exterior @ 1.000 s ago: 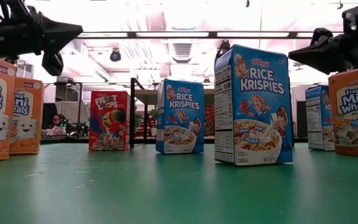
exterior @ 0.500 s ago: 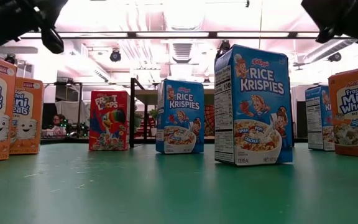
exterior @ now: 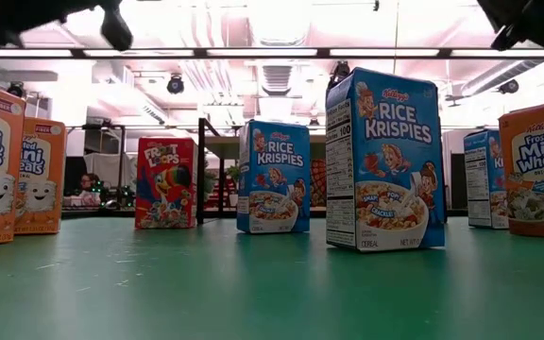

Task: Stack cereal on shelf
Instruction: Put the top center red cereal box on the shelf, then put the top right blue cereal box on the shelf

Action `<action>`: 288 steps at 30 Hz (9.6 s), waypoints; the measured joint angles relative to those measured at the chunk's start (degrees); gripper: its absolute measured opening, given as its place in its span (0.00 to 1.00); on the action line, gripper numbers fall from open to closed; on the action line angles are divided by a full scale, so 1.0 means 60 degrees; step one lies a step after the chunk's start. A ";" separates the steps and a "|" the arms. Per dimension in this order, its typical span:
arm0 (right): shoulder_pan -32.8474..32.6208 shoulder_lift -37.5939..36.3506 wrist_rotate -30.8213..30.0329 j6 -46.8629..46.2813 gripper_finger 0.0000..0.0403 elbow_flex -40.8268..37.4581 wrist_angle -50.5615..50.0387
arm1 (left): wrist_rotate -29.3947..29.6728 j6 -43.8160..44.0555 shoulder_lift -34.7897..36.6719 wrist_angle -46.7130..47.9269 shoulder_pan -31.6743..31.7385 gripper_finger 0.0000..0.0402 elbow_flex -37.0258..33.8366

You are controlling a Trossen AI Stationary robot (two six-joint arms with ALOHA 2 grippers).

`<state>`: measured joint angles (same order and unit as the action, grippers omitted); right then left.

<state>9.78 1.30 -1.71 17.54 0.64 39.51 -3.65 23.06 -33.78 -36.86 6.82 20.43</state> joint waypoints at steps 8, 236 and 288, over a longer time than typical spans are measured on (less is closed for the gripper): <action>0.0000 0.0318 0.0002 -0.0571 0.02 0.0464 -0.0126 | 0.0010 -0.0685 -0.2237 0.5489 -0.0001 0.00 0.3376; 0.0000 0.3297 -0.1735 -0.0750 0.02 0.2327 -0.3180 | 0.6188 -0.7160 -1.2346 1.4318 0.2836 0.04 1.3183; 0.0000 0.3322 -0.1650 -0.2834 0.02 0.2317 -0.4297 | 0.3900 -0.7147 -0.2946 0.8869 -0.2074 0.04 0.5099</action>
<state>9.78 21.23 -11.61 0.54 14.55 13.72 19.75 -19.82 -51.45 16.35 -5.63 51.02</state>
